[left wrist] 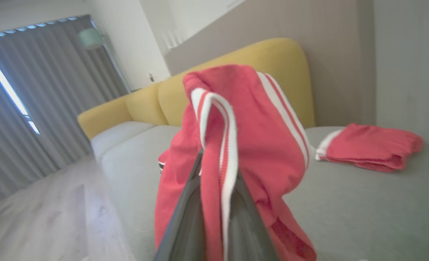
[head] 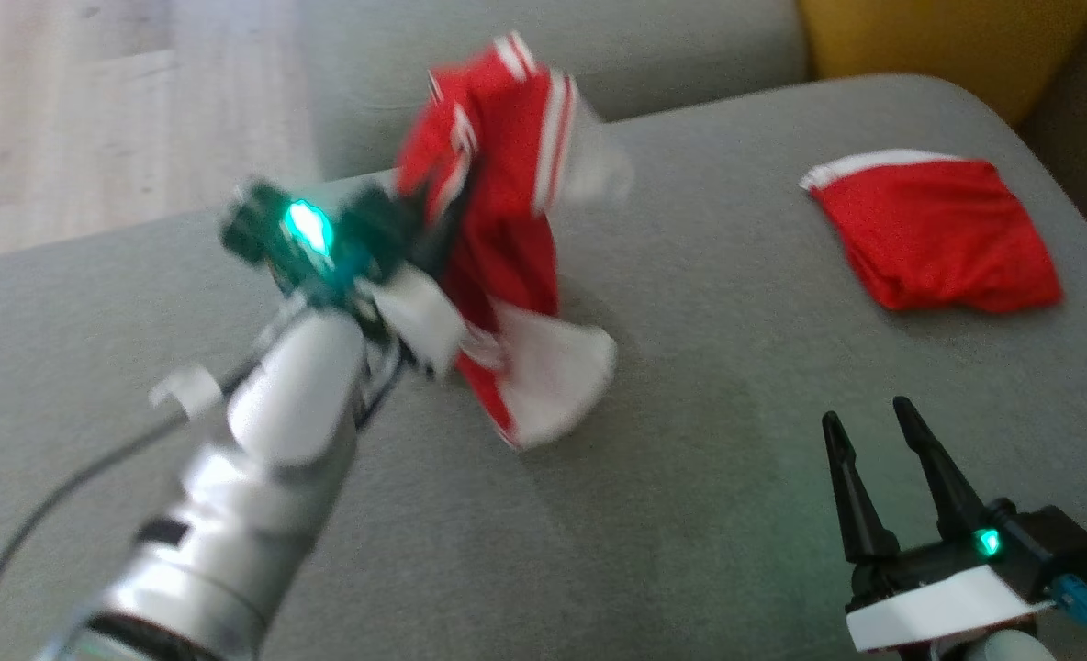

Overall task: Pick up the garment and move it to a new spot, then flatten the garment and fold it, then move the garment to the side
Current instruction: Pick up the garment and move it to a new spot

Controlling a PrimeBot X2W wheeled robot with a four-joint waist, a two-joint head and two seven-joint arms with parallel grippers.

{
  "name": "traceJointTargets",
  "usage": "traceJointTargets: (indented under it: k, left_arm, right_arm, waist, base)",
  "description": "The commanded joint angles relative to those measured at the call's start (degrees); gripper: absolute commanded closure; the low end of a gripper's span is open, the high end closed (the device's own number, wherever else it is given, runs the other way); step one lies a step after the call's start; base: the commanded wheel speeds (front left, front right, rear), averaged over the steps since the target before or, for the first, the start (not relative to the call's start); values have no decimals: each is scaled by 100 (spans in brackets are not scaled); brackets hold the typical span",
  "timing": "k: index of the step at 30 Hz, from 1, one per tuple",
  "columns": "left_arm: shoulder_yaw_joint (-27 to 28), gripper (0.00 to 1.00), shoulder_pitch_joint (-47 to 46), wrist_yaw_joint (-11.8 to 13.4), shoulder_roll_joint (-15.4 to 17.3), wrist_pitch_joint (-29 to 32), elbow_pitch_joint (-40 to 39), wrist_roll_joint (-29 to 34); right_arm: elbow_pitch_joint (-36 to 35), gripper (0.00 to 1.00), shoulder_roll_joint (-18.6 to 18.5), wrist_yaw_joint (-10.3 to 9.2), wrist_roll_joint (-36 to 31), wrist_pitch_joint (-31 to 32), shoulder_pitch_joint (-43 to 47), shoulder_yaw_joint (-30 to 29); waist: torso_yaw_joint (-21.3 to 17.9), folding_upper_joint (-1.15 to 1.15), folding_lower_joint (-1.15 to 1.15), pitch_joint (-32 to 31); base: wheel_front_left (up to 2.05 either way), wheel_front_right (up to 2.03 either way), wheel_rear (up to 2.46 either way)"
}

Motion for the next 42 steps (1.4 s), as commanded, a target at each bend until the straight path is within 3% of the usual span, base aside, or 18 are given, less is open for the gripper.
traceJointTargets:
  k: [1, 9, 10, 11, 15, 20, 24, 31, 36, 42]
  left_arm:
    - [111, 100, -161, 12, 158, -63, -190, -52]
    - [-577, 100, 668, 22, -125, -325, -105, 1]
    - [-580, 43, 734, 63, -152, -329, -190, -24]
    - [-588, 0, 805, 115, -171, -331, -303, -33]
    - [-902, 0, 1208, 507, -202, -334, -1312, 436]
    - [-669, 0, 2070, 1085, -140, -335, -2209, 492]
    - [-358, 0, 2970, 1103, -1, -335, -2731, 193]
    - [501, 0, 4371, 1777, 268, -335, -3651, 166]
    - [996, 0, 5153, 1930, 299, -335, -3998, 52]
    - [1379, 0, 5902, 2246, 279, -335, -4562, 474]
  right_arm:
    - [-214, 0, -33, 20, 1, -22, -272, 115]
    - [-222, 0, 98, 20, 2, -22, -491, 162]
    - [-213, 0, 116, 20, 6, -22, -524, 165]
    - [-204, 0, 132, 20, 2, -22, -558, 165]
    - [-136, 0, 224, 20, -6, -22, -592, 152]
    - [-39, 0, 254, 20, -21, -22, -389, 81]
    - [-7, 0, 308, 20, -41, -22, -78, -57]
    - [-6, 0, 495, 20, -131, -22, 361, -474]
    - [-2, 0, 583, 20, -196, -22, 527, -598]
    - [-38, 0, 656, 20, -321, -22, 790, -714]
  waist:
    - [-311, 0, 1, 182]
    - [-458, 0, 1, 949]
    - [-438, 0, 1, 1014]
    - [-413, 0, 1, 1056]
    - [-182, 0, 1, 971]
    - [148, 0, 1, 427]
    - [458, 0, 1, -81]
    - [937, 0, 1, -656]
    - [1074, 0, 1, -864]
    - [1231, 0, 1, -1033]
  base:
    - [0, 0, 0]
    - [0, 0, 0]
    - [0, 0, 0]
    - [0, 0, 0]
    - [0, 0, 0]
    - [0, 0, 0]
    - [0, 0, 0]
    - [0, 0, 0]
    - [0, 0, 0]
    - [0, 0, 0]
